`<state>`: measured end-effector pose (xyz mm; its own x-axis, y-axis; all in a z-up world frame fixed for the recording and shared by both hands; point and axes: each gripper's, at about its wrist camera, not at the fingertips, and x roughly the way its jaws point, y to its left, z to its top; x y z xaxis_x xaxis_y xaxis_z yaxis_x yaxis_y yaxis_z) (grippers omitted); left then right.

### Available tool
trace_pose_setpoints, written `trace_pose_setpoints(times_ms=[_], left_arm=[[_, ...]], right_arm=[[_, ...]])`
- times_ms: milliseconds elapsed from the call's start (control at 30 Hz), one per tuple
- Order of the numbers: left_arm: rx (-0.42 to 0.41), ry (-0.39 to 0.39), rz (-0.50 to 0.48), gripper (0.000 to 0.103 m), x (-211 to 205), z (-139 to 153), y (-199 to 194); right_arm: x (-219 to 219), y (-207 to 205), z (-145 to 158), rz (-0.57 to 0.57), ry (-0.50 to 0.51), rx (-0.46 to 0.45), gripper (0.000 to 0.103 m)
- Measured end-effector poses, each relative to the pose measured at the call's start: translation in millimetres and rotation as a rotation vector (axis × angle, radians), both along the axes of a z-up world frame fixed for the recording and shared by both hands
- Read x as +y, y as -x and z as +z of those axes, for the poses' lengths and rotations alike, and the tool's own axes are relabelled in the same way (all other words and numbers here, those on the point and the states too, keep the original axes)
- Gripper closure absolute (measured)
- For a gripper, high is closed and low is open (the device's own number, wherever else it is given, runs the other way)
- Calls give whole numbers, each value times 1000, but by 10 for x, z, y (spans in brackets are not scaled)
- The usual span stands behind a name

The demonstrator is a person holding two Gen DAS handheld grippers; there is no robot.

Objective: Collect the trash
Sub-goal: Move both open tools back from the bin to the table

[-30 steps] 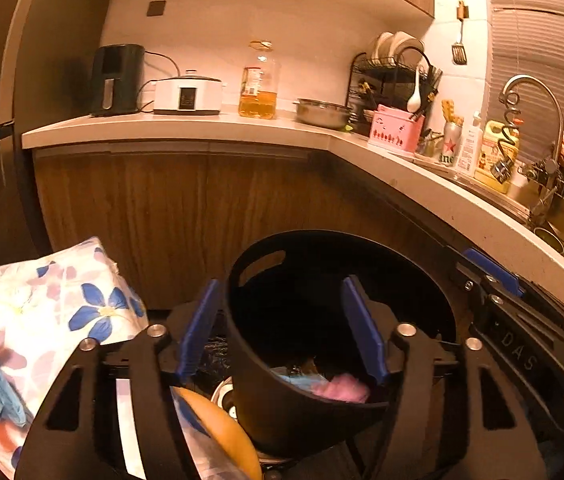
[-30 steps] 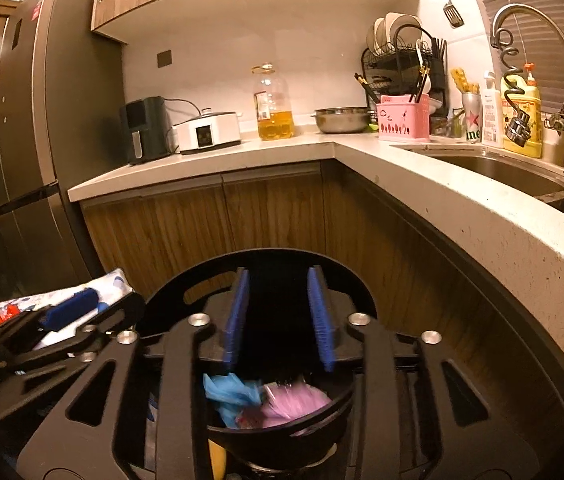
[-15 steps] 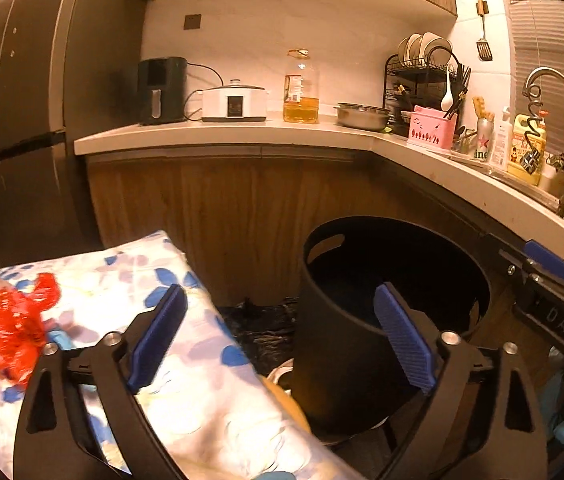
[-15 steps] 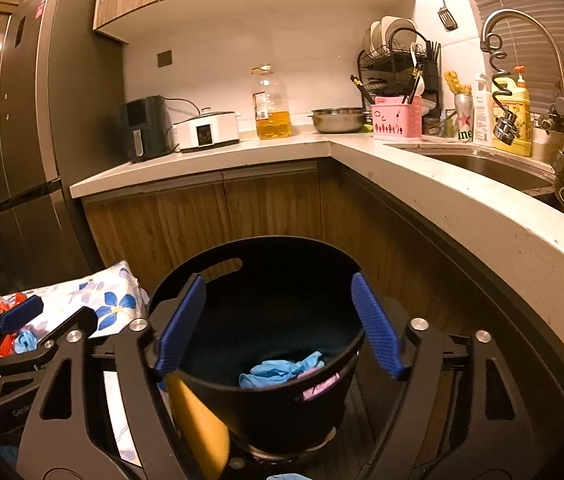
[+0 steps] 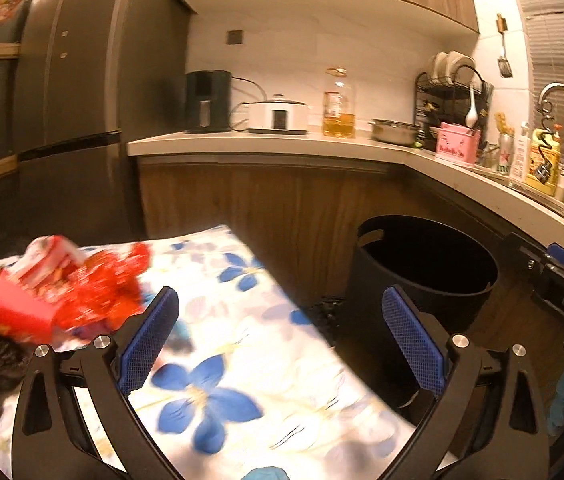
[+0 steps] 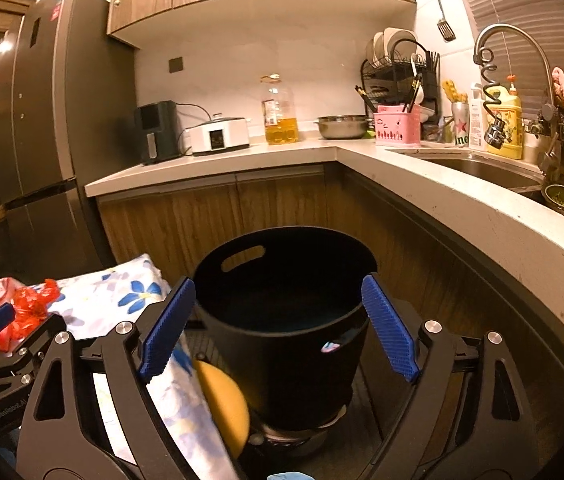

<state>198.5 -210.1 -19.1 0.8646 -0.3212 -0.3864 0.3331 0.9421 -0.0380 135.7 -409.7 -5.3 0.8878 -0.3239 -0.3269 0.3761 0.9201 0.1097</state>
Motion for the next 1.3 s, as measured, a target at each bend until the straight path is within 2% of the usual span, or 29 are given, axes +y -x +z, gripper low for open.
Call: trace_pose_setpoints(times_ms=[267, 533, 833, 1067, 1300], left_arm=[[5, -6, 106, 6, 509, -89, 268], [-24, -31, 283, 6, 1208, -177, 515], [1, -35, 458, 6, 1993, -285, 587], [29, -38, 520, 6, 2253, -324, 351], [98, -40, 548, 6, 2232, -375, -130]], right_arm=[[501, 162, -51, 58, 9, -8, 19], [1078, 218, -118, 164, 9, -11, 19], [1716, 174, -154, 291, 34, -1, 19], [2060, 100, -191, 353, 45, 6, 19], [2212, -49, -262, 383, 40, 25, 19]])
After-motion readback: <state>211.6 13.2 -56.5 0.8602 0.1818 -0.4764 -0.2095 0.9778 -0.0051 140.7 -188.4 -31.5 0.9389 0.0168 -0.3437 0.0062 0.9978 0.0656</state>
